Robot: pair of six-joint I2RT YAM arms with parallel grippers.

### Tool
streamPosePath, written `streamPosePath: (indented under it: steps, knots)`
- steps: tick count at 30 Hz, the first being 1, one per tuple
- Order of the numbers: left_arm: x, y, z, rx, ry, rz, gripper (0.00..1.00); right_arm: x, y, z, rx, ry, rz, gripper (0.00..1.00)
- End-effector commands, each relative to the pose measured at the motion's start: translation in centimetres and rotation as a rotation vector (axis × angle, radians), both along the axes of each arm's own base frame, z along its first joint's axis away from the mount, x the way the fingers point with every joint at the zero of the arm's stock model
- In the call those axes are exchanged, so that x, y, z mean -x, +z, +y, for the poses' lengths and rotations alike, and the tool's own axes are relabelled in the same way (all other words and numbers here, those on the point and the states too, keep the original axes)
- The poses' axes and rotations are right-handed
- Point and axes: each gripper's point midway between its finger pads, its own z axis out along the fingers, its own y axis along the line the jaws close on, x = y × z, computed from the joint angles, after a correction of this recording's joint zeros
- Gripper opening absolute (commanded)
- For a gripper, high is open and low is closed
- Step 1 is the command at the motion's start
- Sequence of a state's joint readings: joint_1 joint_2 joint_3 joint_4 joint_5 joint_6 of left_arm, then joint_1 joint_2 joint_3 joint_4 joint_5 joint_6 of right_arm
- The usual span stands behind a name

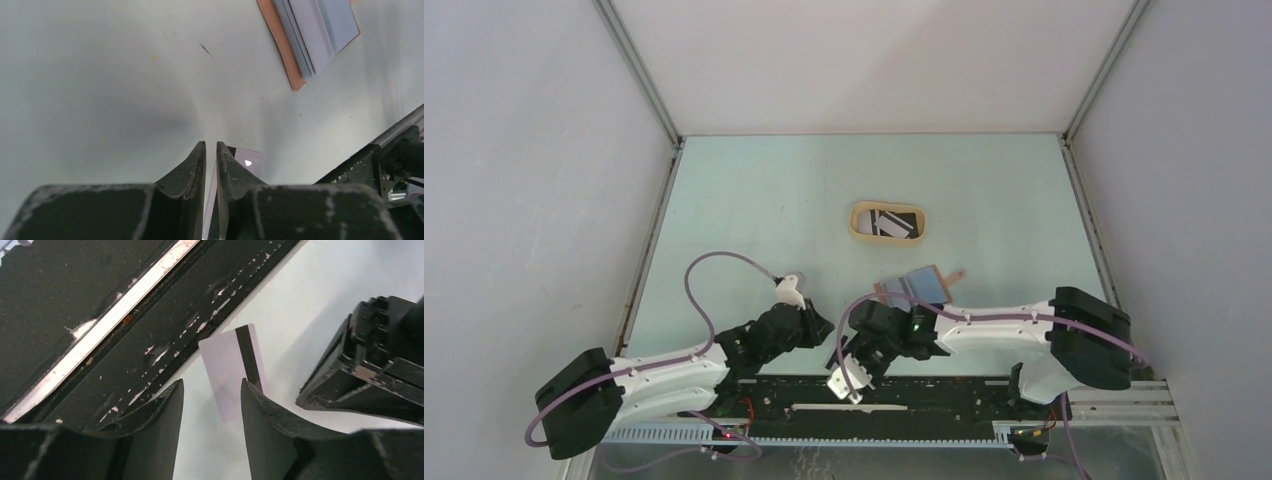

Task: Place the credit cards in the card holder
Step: Move the credit card to the center of the board.

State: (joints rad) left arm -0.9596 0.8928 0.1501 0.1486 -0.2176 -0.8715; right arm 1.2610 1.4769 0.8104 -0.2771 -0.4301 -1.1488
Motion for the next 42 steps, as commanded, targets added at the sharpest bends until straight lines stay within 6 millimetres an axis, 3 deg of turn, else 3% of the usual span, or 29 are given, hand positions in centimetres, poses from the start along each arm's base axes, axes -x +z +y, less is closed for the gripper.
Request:
streamPosePath:
  steps: [1,12,20,28,35,38,42]
  knots:
    - [-1.4,1.4,-0.4,0.040,0.010,-0.102,0.17,0.5,-0.8,1.1,-0.008,-0.022,-0.004,0.55]
    - [-1.1,0.6,-0.3,0.071,0.005,-0.111,0.13,0.7,-2.1,2.1,0.013,-0.100,-0.033,0.58]
    - [-1.4,1.2,-0.4,0.061,-0.015,-0.161,0.15,0.4,-2.9,1.9,0.037,-0.111,-0.065,0.58]
    - [-1.4,2.3,-1.6,0.091,-0.060,-0.175,0.17,-0.7,-1.0,1.1,0.026,-0.131,-0.057,0.54]
    - [0.5,5.4,-1.4,0.261,-0.023,-0.065,0.18,-3.6,6.4,-1.6,-0.019,-0.292,0.344,0.51]
    - [1.4,6.7,-0.9,0.351,0.013,-0.008,0.22,-4.9,8.1,-2.1,-0.031,-0.408,0.536,0.52]
    - [2.9,7.3,-1.0,0.468,0.046,0.122,0.23,-6.9,8.8,-2.1,0.014,-0.673,0.840,0.52]
